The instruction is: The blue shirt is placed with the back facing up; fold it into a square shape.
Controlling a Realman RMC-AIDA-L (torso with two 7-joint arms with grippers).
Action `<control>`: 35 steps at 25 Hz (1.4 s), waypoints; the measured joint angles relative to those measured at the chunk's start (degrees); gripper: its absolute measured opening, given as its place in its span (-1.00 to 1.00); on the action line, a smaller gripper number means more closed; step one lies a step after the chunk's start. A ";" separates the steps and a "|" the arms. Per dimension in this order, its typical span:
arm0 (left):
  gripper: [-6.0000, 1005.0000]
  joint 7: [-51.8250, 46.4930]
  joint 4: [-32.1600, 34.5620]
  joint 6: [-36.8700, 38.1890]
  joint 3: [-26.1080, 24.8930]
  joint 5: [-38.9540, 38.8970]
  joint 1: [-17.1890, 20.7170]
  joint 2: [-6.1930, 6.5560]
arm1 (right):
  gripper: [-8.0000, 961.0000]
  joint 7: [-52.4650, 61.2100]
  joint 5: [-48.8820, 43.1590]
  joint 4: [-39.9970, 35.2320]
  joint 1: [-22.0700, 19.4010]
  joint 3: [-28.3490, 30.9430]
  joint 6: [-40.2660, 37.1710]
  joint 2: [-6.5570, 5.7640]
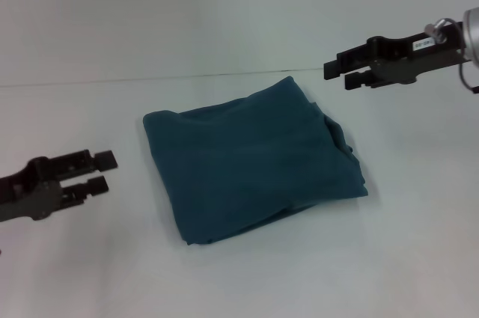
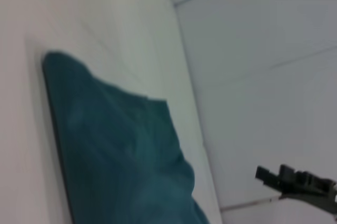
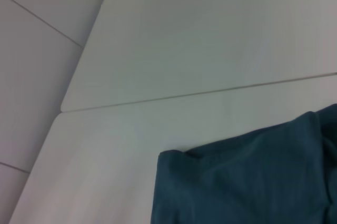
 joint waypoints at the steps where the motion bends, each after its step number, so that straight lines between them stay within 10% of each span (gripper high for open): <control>1: 0.36 -0.78 0.01 -0.01 0.70 0.42 -0.28 0.00 | 0.02 0.12 -0.11 0.00 0.02 -0.15 -0.78 -0.52; 15: 0.36 -6.15 2.08 -8.73 14.85 5.14 -2.21 -1.55 | 0.85 0.57 -0.93 -0.24 0.18 -0.29 -3.57 -2.39; 35: 0.33 -9.97 -5.96 -29.65 22.72 5.25 -8.46 -3.52 | 0.92 0.58 -0.43 0.39 -0.15 0.55 -3.79 -2.46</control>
